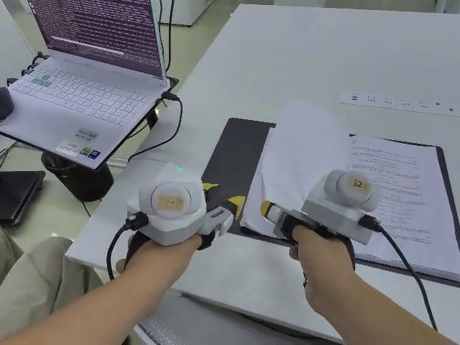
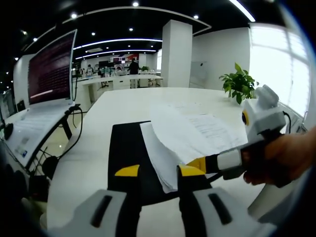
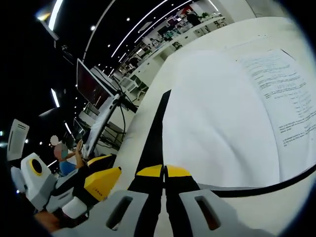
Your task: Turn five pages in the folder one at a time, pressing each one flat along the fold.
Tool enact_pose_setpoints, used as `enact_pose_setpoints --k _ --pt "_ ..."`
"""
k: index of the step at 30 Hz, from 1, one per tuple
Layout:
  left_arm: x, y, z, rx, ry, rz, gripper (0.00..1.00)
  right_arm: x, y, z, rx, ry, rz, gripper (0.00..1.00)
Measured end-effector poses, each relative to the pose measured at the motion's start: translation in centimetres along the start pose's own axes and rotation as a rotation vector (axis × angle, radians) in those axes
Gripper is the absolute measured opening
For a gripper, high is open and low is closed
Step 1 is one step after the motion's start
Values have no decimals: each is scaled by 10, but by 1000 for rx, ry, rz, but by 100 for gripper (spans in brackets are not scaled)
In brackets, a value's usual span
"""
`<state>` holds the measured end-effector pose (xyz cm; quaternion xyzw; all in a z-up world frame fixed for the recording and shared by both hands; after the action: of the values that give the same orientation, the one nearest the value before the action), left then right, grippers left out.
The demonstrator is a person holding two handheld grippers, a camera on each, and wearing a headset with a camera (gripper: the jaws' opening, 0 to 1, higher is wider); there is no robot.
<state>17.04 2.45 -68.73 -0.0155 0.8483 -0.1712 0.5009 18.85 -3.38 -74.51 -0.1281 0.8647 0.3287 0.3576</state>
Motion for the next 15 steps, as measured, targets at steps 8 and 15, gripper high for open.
enact_pose_setpoints --k 8,15 --pt "2 6 2 -6 18 -11 26 27 -1 26 10 77 -31 0" --pt "7 2 14 5 47 -12 26 35 -7 31 8 97 -14 1"
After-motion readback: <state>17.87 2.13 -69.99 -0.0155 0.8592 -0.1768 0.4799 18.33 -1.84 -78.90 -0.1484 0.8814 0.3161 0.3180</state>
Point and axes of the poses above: the centre of the closed fingertips' face, and the gripper's own axes: z roughly forward along the fingers, y roughly to its left, x roughly out of its underside, the point moved 1 cm from there along -z, roughly backward along the fingers, and after that the axes turned 15 degrees about -z, right-handed, at the moved point
